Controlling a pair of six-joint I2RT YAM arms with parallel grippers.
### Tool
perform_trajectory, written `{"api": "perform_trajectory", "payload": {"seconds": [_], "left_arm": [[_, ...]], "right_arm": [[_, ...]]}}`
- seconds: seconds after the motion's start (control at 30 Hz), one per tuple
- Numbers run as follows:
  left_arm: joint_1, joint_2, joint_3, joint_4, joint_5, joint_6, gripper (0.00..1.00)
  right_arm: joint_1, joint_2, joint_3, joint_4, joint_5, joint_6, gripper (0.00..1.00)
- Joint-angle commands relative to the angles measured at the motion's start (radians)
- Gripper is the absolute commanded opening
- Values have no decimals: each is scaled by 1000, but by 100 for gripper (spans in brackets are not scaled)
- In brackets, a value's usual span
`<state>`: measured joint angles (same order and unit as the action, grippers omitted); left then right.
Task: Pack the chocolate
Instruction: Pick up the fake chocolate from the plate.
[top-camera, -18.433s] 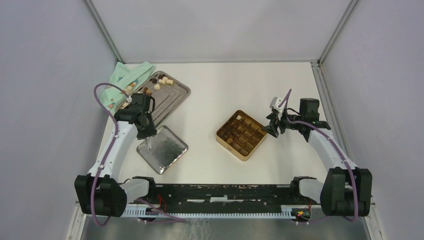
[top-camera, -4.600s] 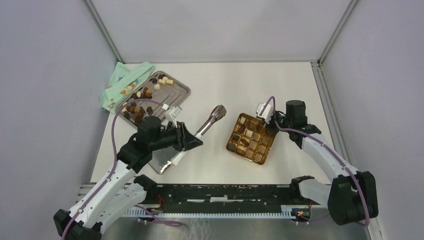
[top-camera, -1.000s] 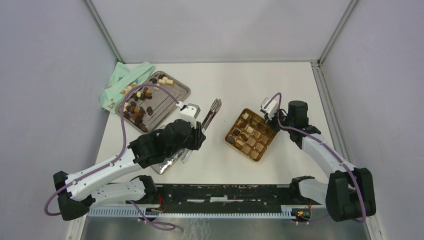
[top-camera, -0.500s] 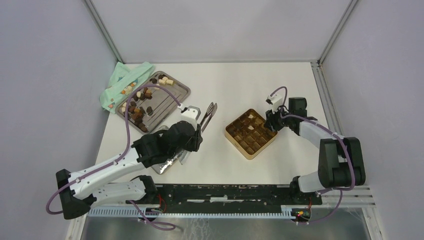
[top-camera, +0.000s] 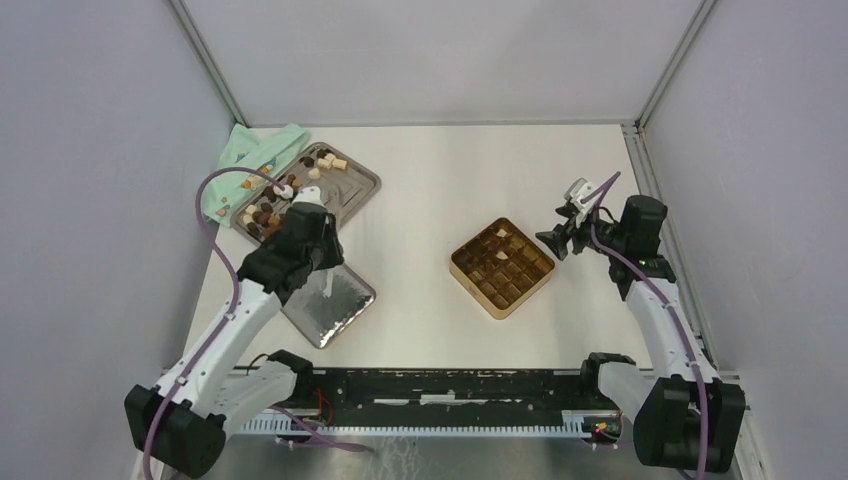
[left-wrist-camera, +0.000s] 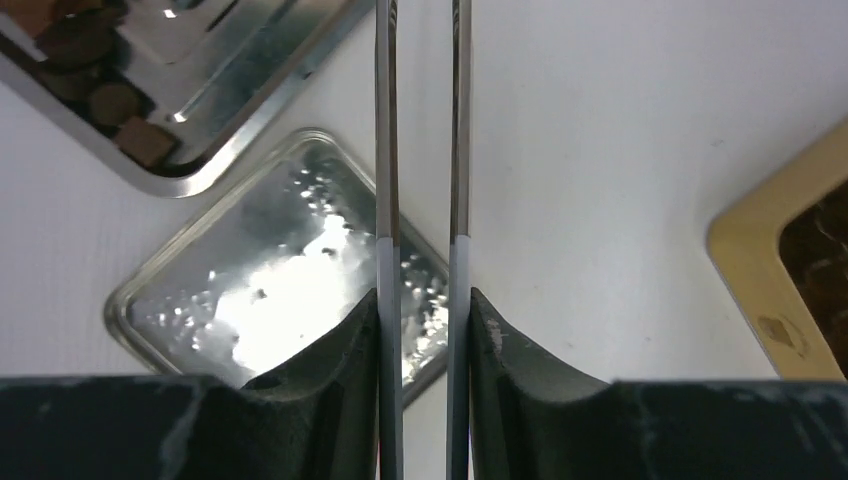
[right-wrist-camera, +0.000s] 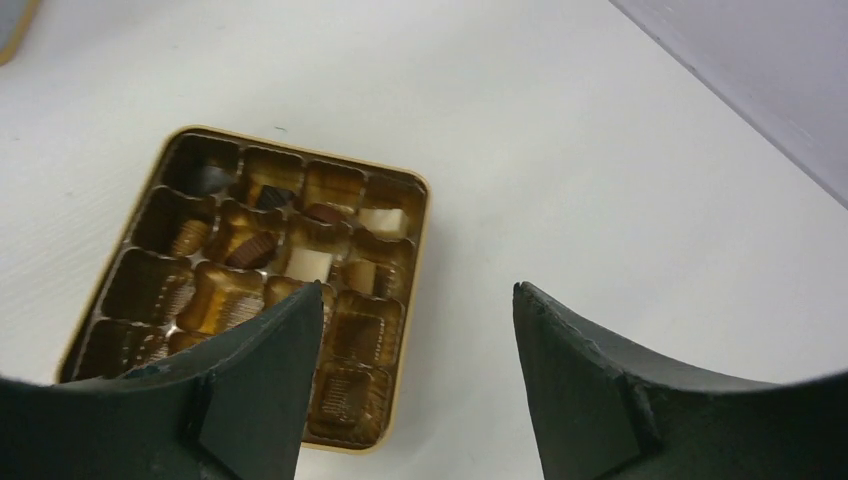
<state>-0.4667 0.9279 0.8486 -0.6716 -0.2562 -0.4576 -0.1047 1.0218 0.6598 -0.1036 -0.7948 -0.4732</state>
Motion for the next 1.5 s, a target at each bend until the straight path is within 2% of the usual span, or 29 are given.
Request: {"api": "perform_trajectory", "payload": {"seconds": [0.0, 0.2, 0.3, 0.47, 0.7, 1.03, 1.47], "left_arm": [[143, 86, 61, 0, 104, 119, 38], [368, 220, 163, -36, 201, 174, 38], [421, 292, 223, -76, 208, 185, 38], [428, 380, 301, -140, 143, 209, 39], [430, 461, 321, -166, 39, 253, 41], [436, 516, 372, -170, 17, 275, 42], [450, 585, 382, -161, 0, 284, 48]], "right_arm": [[1, -19, -38, 34, -193, -22, 75], [-8, 19, -56, -41, -183, -122, 76], [-7, 52, -23, -85, -171, -130, 75], [-3, 55, -14, -93, -162, -108, 74], [20, 21, -18, -91, -161, -98, 74], [36, 24, -25, -84, -149, -94, 74], [40, 37, -26, -87, -144, -96, 74]]}}
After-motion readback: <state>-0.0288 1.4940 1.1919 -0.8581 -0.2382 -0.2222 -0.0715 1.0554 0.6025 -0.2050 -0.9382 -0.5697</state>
